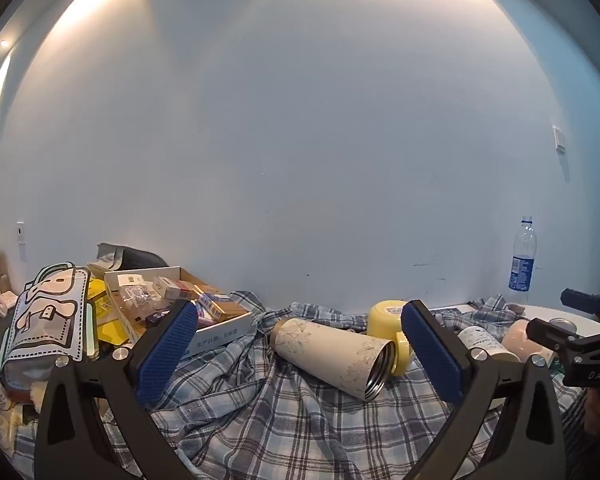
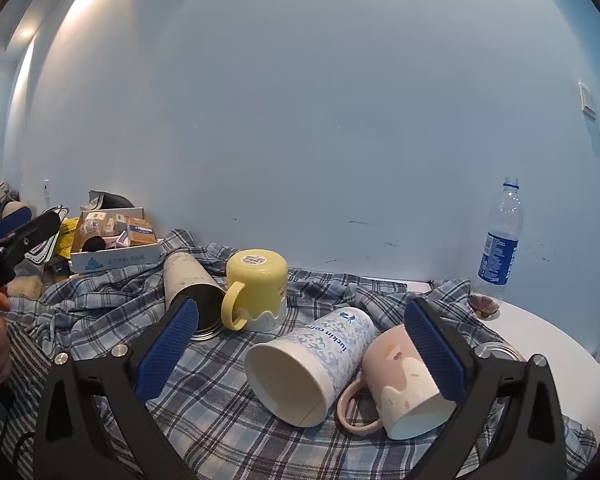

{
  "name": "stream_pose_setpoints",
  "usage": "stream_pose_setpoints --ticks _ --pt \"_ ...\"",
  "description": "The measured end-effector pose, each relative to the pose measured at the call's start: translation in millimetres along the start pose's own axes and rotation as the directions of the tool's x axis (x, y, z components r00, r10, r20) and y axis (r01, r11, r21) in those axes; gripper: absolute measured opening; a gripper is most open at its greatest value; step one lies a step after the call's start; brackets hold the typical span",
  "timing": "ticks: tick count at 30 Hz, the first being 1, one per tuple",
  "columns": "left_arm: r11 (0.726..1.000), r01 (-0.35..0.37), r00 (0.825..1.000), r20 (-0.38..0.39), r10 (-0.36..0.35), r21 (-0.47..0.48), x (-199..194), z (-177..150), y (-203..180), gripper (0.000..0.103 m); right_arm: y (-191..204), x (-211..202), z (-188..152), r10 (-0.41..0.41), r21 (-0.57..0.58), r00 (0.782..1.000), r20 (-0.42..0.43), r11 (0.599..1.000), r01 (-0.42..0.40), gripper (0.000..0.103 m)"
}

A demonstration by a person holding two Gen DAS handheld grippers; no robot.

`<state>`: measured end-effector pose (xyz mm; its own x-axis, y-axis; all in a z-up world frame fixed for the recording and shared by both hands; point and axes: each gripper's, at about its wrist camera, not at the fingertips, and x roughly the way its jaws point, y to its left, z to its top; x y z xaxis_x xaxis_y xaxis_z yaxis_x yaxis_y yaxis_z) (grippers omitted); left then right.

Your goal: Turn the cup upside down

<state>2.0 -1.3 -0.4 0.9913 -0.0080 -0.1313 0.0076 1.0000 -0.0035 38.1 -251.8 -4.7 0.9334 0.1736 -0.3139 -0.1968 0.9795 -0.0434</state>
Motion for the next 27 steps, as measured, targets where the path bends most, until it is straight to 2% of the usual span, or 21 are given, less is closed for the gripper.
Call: stream_pose_setpoints --ticks 2,3,6,8,11,20,27 --pt "1.000 -0.010 1.000 -0.006 0.011 0.015 3.8 -0.1 -4.7 0.103 -1.1 -2.1 -0.1 -0.008 0.000 1.000 0.010 1.000 0.008 0.103" --pt "1.000 -0.022 0.999 0.033 0.021 0.021 1.0 4.5 -9.4 0.103 -2.3 -3.4 -0.3 -0.012 0.001 1.000 0.016 1.000 0.012 0.103" --pt "0.999 0.033 0.995 0.095 -0.035 0.025 -10.2 10.3 -11.6 0.103 0.6 -0.9 0.0 -0.007 -0.022 1.000 0.025 1.000 0.007 0.103" --pt "0.998 0.060 0.993 0.095 -0.063 0.037 -10.0 11.8 -16.7 0.103 0.9 -2.3 -0.4 -0.004 -0.022 1.000 0.020 1.000 0.004 0.103" --pt "0.998 0.053 0.994 0.093 -0.057 0.046 -13.0 13.2 -14.5 0.103 2.5 1.9 -1.5 -0.001 -0.022 1.000 -0.002 1.000 0.001 0.103" --pt "0.999 0.044 0.997 0.070 -0.044 -0.006 -7.1 6.2 -3.1 0.103 2.5 4.0 -2.8 0.002 -0.023 1.000 -0.023 1.000 -0.002 0.103" --pt "0.999 0.044 0.997 0.068 -0.044 0.004 -7.9 1.1 -5.1 0.103 -0.4 4.8 -2.1 0.003 -0.010 1.000 -0.025 1.000 -0.003 0.103"
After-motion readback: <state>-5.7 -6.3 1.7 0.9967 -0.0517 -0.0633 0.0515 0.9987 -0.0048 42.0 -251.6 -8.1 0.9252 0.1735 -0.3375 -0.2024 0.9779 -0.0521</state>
